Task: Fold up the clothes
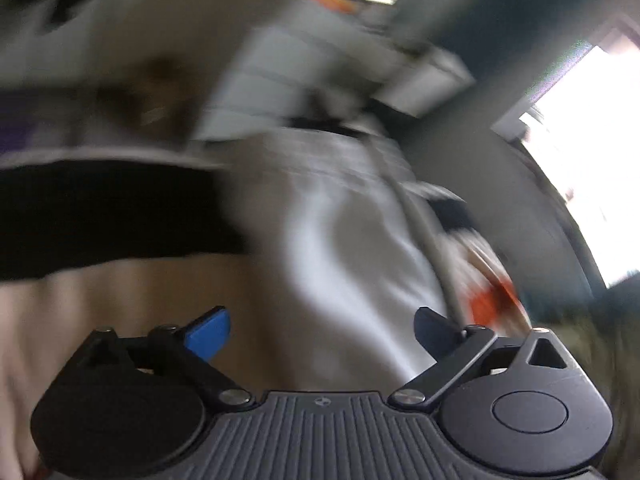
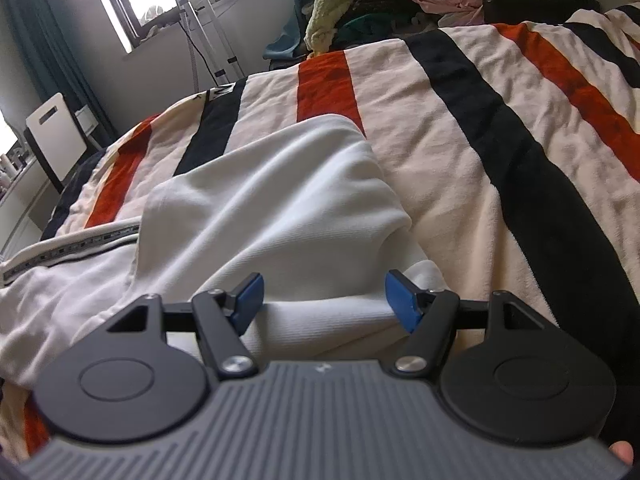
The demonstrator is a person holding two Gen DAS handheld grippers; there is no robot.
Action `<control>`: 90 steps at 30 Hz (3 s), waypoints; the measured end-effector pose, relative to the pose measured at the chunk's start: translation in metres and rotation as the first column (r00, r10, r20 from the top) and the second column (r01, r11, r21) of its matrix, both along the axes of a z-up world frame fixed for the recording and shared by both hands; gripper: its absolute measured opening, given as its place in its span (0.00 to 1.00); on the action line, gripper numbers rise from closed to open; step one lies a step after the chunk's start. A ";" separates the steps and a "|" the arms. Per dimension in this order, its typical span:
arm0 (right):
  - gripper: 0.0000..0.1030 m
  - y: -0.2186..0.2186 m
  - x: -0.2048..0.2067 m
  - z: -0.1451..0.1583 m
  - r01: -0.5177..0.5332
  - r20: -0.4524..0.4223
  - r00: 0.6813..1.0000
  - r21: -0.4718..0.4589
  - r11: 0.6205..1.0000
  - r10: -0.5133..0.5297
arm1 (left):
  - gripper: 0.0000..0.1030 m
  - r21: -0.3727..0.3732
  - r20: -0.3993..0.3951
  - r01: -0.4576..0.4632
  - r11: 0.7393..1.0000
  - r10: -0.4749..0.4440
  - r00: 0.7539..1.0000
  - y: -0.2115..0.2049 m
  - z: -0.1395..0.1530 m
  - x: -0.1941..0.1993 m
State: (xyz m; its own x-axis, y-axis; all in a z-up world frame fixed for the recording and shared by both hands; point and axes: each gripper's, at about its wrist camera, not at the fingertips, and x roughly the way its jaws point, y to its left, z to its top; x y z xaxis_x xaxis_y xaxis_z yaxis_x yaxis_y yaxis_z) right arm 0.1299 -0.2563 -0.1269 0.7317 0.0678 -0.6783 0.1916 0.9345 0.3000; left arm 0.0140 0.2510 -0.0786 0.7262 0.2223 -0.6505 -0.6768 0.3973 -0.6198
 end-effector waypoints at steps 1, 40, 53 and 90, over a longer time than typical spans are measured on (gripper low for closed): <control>0.67 0.000 0.000 0.000 0.002 -0.002 1.000 0.000 1.000 -0.002 | 0.97 -0.035 -0.019 -0.063 0.997 0.062 0.998 0.010 -0.004 -0.004; 0.67 0.017 -0.013 0.013 0.008 0.077 0.997 0.011 1.000 -0.009 | 0.10 0.632 0.089 0.106 0.768 -0.208 0.974 -0.092 0.102 0.096; 0.70 -0.072 -0.041 0.043 0.178 0.219 0.946 0.257 0.950 -0.237 | 0.10 0.981 -0.093 0.180 0.072 -0.639 0.764 -0.398 0.122 0.142; 0.49 -0.071 0.018 -0.010 0.210 0.092 0.959 0.403 0.891 -0.268 | 0.97 0.782 -0.455 0.623 0.038 -0.649 0.610 -0.308 0.006 0.072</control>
State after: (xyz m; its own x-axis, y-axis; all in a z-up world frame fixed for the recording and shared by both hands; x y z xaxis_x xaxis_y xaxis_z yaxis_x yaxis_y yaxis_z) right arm 0.1476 -0.3270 -0.1371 0.8449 0.1130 -0.5229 0.3233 0.6709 0.6674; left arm 0.0865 -0.0573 -0.0722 0.9002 0.0316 -0.4344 0.1381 0.9252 0.3536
